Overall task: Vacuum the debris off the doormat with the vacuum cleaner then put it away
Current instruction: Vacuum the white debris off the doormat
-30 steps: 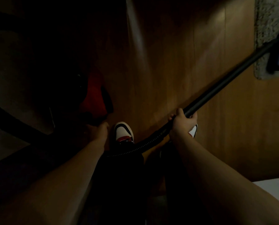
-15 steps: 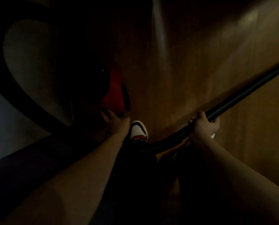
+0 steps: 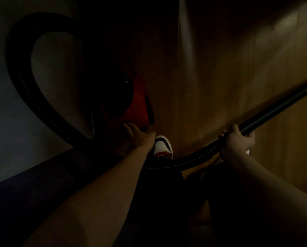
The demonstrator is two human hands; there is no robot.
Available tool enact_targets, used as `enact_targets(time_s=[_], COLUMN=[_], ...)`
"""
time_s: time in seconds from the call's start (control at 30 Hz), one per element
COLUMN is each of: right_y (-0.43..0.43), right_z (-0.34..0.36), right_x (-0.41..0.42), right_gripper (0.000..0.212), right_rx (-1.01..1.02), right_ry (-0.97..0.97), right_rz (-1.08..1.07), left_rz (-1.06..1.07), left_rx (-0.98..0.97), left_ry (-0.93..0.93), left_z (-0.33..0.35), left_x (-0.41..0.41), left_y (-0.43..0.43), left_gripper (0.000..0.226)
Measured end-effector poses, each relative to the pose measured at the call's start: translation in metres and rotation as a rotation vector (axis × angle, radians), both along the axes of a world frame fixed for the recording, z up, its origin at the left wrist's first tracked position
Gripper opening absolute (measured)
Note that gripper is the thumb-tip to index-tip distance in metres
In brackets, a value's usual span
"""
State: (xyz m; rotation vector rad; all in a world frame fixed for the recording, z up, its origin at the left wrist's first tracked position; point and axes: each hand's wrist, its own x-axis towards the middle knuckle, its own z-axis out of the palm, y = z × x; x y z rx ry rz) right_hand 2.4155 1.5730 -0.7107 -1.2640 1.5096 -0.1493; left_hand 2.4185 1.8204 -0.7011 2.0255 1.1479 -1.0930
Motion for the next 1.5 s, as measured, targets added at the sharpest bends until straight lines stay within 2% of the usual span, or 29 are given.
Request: enact_targets(time_s=[0.23,0.47,0.6,0.73,0.83,1.0,1.13,1.2,1.37,1.5], right_y=[-0.003,-0.003,-0.004,-0.011,-0.023,-0.056,-0.097,-0.116,-0.155,-0.19], right_z=[-0.008,-0.005,0.014,0.045,0.074,0.115,0.129,0.132,0.138,0.136], right_x=[-0.008,-0.005,0.005,0.02,0.031,0.045,0.052,0.055,0.064,0.075], right_gripper=[0.057,0.053,0.051,0.034,0.024,0.039,0.045,0.049,0.076,0.082], right_rx=[-0.039,-0.033,-0.003,0.052,0.089,0.191,0.267,0.338,0.44,0.472], right_ry=[0.013,0.017,0.026,0.047,0.072,0.048,0.004,-0.063,-0.158,-0.214], right_rz=[0.033,0.015,0.006,0.006,0.019,-0.025,0.003,-0.053,-0.082,-0.092], left_rz=[-0.063,-0.016,0.017,-0.134,-0.255,-0.488,-0.536,-0.556,-0.7,-0.758], left_rx=[0.004,-0.061,-0.11,-0.276,-0.461,-0.623,-0.652,-0.681,-0.605,-0.542], left_ry=[0.043,0.079,-0.012,-0.124,-0.065,0.065,0.176,0.168,0.097,0.07], left_z=[0.002,0.007,0.037,0.082,0.11,0.151,0.171,0.176,0.177,0.171], left_x=[0.0,0.009,0.026,0.053,0.071,0.088,0.092,0.09,0.088,0.091], left_y=[0.004,0.005,-0.01,-0.05,-0.096,-0.187,-0.244,-0.266,-0.307,-0.33], left_gripper=[0.104,0.115,0.108,0.096,0.08,0.052,0.035,0.02,0.022,0.028])
